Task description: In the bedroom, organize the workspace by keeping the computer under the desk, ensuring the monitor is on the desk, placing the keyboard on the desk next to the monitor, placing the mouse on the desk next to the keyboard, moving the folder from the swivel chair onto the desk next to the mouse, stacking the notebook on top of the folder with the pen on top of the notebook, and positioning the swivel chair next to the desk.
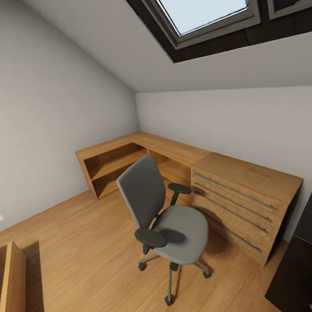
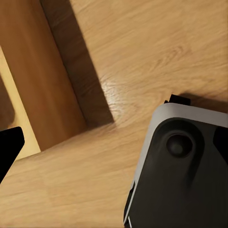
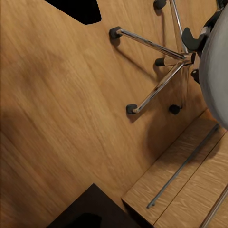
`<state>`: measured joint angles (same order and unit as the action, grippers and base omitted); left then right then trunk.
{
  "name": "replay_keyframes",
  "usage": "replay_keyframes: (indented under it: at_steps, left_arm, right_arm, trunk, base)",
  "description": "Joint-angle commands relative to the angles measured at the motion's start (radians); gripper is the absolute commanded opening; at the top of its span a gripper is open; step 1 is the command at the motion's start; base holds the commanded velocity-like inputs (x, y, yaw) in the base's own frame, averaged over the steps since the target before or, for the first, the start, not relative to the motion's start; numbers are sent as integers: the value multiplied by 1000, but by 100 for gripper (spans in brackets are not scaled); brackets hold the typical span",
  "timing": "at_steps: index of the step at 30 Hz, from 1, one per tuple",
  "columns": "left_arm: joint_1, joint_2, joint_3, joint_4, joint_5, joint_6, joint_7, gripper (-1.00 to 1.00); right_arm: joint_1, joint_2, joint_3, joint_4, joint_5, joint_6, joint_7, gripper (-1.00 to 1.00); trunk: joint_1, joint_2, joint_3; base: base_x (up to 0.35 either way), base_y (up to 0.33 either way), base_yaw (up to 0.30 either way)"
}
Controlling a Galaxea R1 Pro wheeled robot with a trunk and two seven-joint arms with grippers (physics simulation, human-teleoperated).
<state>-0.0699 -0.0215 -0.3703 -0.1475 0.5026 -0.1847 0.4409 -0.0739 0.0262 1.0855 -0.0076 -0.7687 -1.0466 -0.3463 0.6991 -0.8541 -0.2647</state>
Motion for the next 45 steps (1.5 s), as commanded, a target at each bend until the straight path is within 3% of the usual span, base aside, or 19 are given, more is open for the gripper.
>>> replay_keyframes:
  at_steps: [1, 16, 45]
  left_arm:
    - [-1, 0, -9, 0, 10, -4, 4, 100]
    - [-1, 0, -9, 0, 10, -4, 4, 100]
    - [-1, 0, -9, 0, 10, -4, 4, 100]
  right_arm:
    - [-1, 0, 8, 0, 0, -1, -10, 100]
    - [-1, -4, 4, 0, -6, 37, -7, 100]
    - [0, -4, 4, -2, -4, 58, -7, 100]
  trunk:
    - [0, -1, -2]
    - [0, -1, -16]
    - [0, -1, -53]
  base:
    - [0, 0, 1]
    - [0, 0, 30]
    - [0, 0, 146]
